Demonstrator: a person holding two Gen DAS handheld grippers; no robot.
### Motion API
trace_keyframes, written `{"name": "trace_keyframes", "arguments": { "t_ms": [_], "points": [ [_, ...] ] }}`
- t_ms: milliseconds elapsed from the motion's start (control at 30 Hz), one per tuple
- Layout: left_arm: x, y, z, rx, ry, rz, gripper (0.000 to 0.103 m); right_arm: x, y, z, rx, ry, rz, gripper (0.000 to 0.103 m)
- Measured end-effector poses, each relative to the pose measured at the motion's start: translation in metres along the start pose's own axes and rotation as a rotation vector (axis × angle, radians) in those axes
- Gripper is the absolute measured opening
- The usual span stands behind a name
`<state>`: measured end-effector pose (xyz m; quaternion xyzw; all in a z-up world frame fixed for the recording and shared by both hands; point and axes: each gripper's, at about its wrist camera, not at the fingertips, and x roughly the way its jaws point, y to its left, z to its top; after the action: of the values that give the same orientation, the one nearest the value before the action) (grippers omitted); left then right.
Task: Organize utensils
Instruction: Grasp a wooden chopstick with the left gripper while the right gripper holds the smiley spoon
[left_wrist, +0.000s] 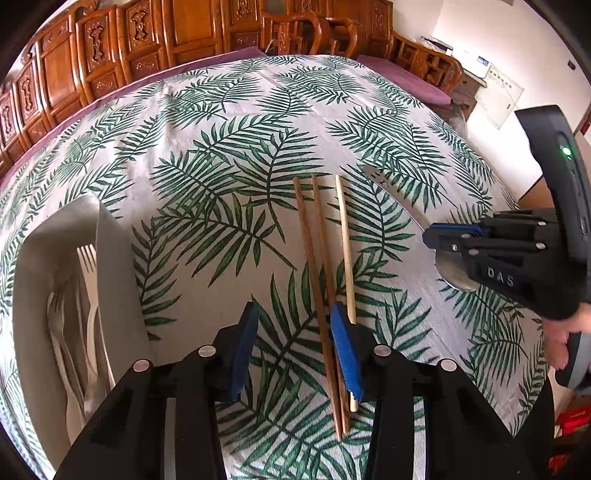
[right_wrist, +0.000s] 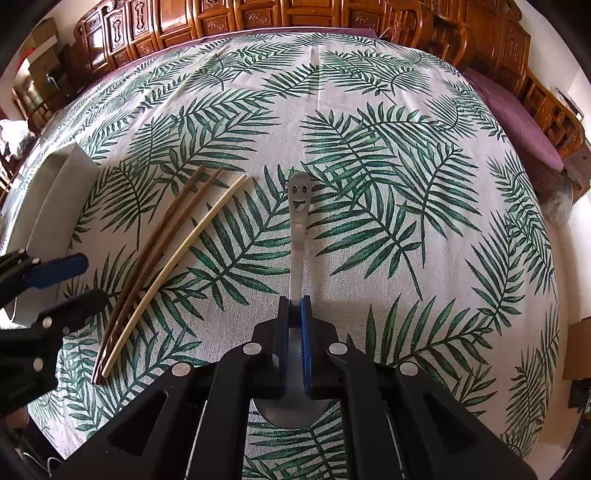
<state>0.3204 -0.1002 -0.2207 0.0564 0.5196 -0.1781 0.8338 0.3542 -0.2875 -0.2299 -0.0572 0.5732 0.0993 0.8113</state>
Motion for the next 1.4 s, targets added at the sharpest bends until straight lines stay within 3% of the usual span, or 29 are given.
{"name": "trace_keyframes", "arguments": {
  "t_ms": [267, 500, 567, 633, 833, 1100, 1400],
  "points": [
    [0.017, 0.003, 0.004, -0.016, 0.034, -0.011, 0.033, 0.001, 0.0, -0.002, -0.01, -0.009, 0.004, 0.007],
    [0.023, -0.008, 0.011, 0.038, 0.041, 0.047, 0.033, 0.001, 0.0, -0.001, -0.007, -0.014, 0.003, 0.007],
    [0.024, -0.01, 0.012, 0.049, 0.036, 0.068, 0.027, 0.001, 0.001, -0.001, -0.005, -0.016, -0.002, 0.007],
    [0.025, -0.009, 0.014, 0.045, 0.035, 0.064, 0.005, 0.001, 0.001, -0.001, -0.006, -0.018, -0.004, 0.007],
    [0.019, -0.002, 0.01, 0.02, 0.039, 0.053, 0.004, -0.002, 0.002, -0.006, 0.003, -0.014, 0.005, 0.007],
    [-0.024, 0.009, 0.009, -0.02, -0.044, 0.033, 0.004, -0.027, 0.008, -0.015, 0.023, -0.053, 0.038, 0.007],
    [-0.08, 0.029, 0.007, -0.051, -0.15, 0.036, 0.004, -0.065, 0.041, -0.011, -0.029, -0.109, 0.068, 0.007]
  ]
}}
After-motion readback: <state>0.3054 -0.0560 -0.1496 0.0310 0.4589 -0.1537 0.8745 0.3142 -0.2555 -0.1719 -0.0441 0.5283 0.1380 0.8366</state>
